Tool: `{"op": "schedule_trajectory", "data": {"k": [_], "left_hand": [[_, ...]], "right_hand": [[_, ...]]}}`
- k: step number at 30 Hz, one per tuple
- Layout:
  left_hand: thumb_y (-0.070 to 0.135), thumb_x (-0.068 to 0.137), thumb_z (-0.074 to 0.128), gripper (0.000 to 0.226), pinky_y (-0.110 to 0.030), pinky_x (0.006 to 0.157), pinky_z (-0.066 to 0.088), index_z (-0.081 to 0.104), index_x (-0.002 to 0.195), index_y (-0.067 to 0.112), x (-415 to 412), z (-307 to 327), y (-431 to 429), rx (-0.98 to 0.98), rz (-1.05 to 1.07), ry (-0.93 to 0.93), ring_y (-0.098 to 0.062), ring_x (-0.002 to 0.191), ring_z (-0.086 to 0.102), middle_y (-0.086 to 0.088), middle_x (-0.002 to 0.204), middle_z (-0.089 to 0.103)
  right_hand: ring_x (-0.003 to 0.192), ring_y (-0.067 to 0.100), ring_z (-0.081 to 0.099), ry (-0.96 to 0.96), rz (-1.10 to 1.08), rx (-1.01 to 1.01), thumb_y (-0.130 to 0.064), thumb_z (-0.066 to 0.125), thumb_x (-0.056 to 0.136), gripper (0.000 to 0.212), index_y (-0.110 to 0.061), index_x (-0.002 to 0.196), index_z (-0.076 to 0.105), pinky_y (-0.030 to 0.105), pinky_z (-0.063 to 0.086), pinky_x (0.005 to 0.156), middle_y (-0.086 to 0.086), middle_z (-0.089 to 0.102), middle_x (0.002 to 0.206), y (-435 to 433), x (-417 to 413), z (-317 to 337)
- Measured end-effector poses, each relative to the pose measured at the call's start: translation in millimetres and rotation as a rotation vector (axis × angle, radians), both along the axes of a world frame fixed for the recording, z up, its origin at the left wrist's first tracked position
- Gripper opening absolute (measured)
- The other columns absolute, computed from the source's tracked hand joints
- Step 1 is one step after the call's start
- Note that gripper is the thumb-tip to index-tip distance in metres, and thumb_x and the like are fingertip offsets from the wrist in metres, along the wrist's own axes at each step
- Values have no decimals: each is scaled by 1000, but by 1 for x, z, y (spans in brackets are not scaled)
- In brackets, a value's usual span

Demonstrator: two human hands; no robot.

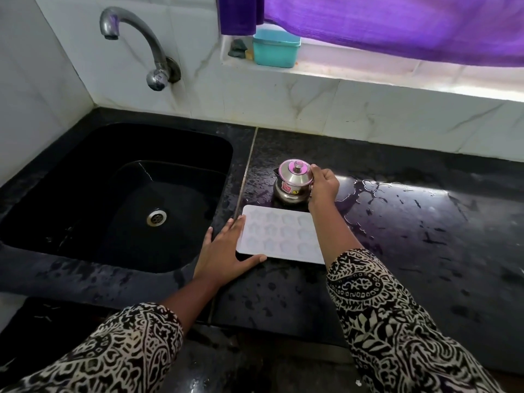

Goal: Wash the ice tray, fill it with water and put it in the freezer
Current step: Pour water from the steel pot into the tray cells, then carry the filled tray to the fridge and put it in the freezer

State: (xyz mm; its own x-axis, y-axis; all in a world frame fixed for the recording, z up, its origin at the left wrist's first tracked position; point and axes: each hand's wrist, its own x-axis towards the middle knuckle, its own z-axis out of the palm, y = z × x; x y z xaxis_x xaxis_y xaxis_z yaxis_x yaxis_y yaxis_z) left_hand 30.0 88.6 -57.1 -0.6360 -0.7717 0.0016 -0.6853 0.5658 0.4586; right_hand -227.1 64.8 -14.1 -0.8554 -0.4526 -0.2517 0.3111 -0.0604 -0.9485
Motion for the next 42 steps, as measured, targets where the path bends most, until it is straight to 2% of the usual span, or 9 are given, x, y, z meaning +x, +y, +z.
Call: {"op": "schedule_trajectory", "data": {"k": [7, 13, 18, 24, 30, 33, 35, 39, 42], "left_hand": [[92, 65, 30, 113, -44, 120, 0, 11, 155, 27, 0, 1, 1, -1, -2, 5, -4, 148, 9, 12, 160, 19], [96, 59, 16, 118, -44, 120, 0, 10, 155, 27, 1, 4, 2, -3, -9, -3, -5, 148, 10, 12, 160, 19], [100, 54, 9, 125, -44, 119, 1, 11, 155, 27, 1, 5, 4, -11, -13, -12, -7, 148, 11, 10, 160, 20], [99, 59, 15, 121, -44, 119, 2, 16, 155, 26, 2, 7, 7, 20, -2, 30, -7, 148, 13, 7, 159, 24], [65, 92, 40, 74, -40, 119, 1, 27, 152, 25, -3, 9, 1, 228, 135, 130, -11, 146, 24, 2, 156, 34], [39, 98, 52, 58, -40, 119, 17, 35, 149, 18, -11, 17, -6, 390, 248, 286, -18, 139, 39, -1, 150, 44], [26, 97, 57, 54, -35, 111, 32, 40, 146, 12, -17, 25, -10, 453, 322, 373, -20, 132, 48, -6, 143, 52], [9, 94, 56, 42, -35, 101, 43, 51, 136, 4, -25, 32, -22, 563, 453, 423, -26, 117, 58, -11, 130, 60], [-3, 95, 48, 36, -32, 75, 52, 54, 130, -1, -27, 34, -28, 785, 554, 489, -27, 91, 64, -19, 117, 64]], "right_hand": [[58, 10, 41, 110, -2, 146, -22, 67, 86, 33, -16, 63, 44, 23, 36, 55, -3, 47, 62, 4, -2, 9], [72, 9, 50, 193, -69, 205, -30, 62, 90, 22, -15, 95, 47, 22, 41, 65, -5, 52, 81, 23, -1, 24], [71, 9, 49, 343, -14, 259, -22, 62, 89, 13, -16, 91, 51, 24, 40, 65, -10, 52, 76, 69, 4, 28], [70, 12, 51, 441, 29, 293, -14, 64, 86, 10, -14, 88, 53, 25, 41, 64, -4, 54, 77, 127, 0, 12], [84, 20, 57, 477, 61, 479, -8, 63, 84, 11, -15, 90, 57, 27, 42, 76, 4, 61, 89, 171, -6, -14], [87, 22, 60, 468, 92, 528, -8, 62, 85, 12, -14, 95, 61, 29, 45, 80, 8, 64, 96, 178, -7, -22], [89, 23, 60, 453, 119, 540, -7, 61, 85, 15, -10, 99, 62, 28, 44, 80, 7, 64, 94, 179, -6, -26], [85, 18, 57, 437, 159, 559, -6, 59, 87, 24, -5, 110, 64, 25, 42, 80, 6, 64, 94, 177, -2, -28], [89, 17, 56, 427, 140, 545, -10, 59, 90, 24, -4, 114, 63, 26, 42, 85, 10, 66, 105, 175, 0, -28]]}}
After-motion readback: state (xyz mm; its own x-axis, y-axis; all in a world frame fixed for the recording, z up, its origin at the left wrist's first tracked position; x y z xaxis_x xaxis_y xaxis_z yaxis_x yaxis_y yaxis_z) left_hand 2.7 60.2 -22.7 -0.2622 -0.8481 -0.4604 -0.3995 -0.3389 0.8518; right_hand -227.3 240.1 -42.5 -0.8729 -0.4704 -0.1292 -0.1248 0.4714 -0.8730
